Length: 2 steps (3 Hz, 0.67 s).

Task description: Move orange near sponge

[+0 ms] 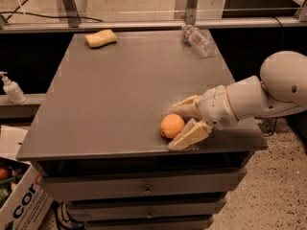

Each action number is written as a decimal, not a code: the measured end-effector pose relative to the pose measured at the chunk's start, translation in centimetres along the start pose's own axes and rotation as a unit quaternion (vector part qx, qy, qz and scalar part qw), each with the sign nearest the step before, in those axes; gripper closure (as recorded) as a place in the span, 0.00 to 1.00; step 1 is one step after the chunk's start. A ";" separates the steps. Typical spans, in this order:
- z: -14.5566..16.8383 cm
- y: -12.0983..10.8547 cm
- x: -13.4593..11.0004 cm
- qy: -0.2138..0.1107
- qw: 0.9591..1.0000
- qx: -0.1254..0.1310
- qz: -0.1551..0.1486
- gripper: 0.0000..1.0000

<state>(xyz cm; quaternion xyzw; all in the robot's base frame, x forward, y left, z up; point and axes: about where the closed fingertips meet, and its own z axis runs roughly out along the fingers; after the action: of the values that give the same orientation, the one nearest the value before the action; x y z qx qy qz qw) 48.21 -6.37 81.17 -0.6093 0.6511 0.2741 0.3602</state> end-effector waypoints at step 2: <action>-2.5 -1.1 0.4 -0.007 0.999 0.015 0.035 0.87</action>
Offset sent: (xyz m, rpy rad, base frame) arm 0.0167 -0.0505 0.0272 0.0554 0.0700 -0.1362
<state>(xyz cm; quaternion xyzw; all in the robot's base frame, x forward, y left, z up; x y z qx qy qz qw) 48.98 -8.74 82.40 -0.5787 0.6734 0.2815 0.3640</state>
